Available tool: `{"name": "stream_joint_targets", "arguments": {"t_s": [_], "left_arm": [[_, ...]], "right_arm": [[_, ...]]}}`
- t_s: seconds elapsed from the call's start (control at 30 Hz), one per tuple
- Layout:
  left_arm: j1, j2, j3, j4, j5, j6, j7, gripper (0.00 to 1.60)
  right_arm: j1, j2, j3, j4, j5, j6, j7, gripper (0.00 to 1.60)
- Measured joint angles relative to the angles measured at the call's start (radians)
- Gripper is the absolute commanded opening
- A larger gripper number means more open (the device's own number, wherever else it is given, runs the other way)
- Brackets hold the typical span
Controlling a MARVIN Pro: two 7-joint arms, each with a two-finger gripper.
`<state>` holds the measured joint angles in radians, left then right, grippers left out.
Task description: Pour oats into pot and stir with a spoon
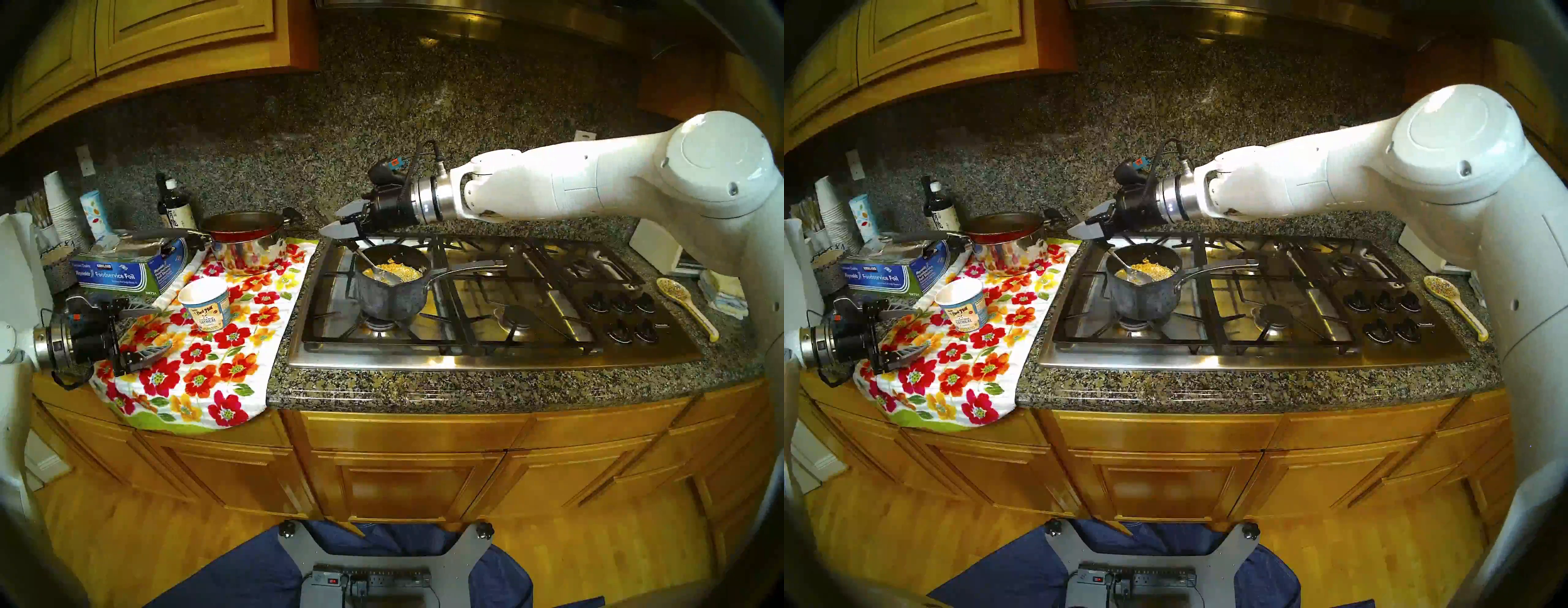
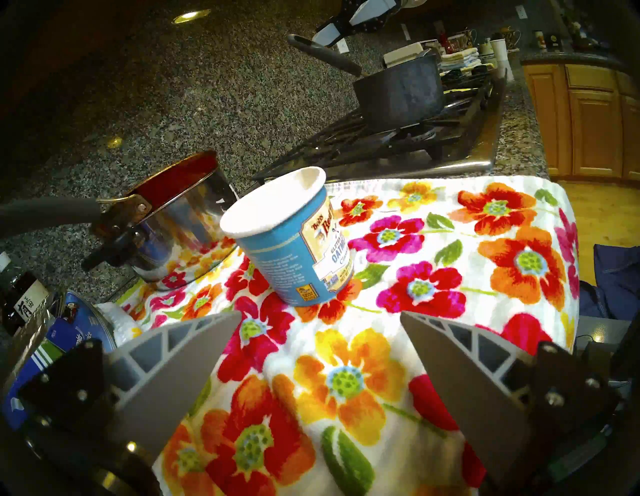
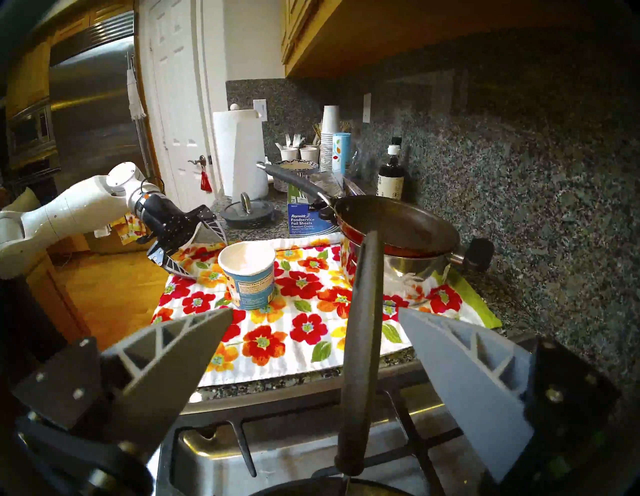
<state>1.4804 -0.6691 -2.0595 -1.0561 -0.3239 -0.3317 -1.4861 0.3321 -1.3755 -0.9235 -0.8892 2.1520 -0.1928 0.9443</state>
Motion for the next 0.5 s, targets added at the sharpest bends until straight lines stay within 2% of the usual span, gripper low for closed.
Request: {"name": "stream_joint_targets", "arguments": {"t_s": [0.5], "left_arm": [[0.0, 0.001, 0.0, 0.0, -0.001, 0.0, 0.0, 1.6]], "right_arm": [[-0.107, -0.074, 0.021, 0.199, 0.008, 0.046, 0.086, 1.6]]}}
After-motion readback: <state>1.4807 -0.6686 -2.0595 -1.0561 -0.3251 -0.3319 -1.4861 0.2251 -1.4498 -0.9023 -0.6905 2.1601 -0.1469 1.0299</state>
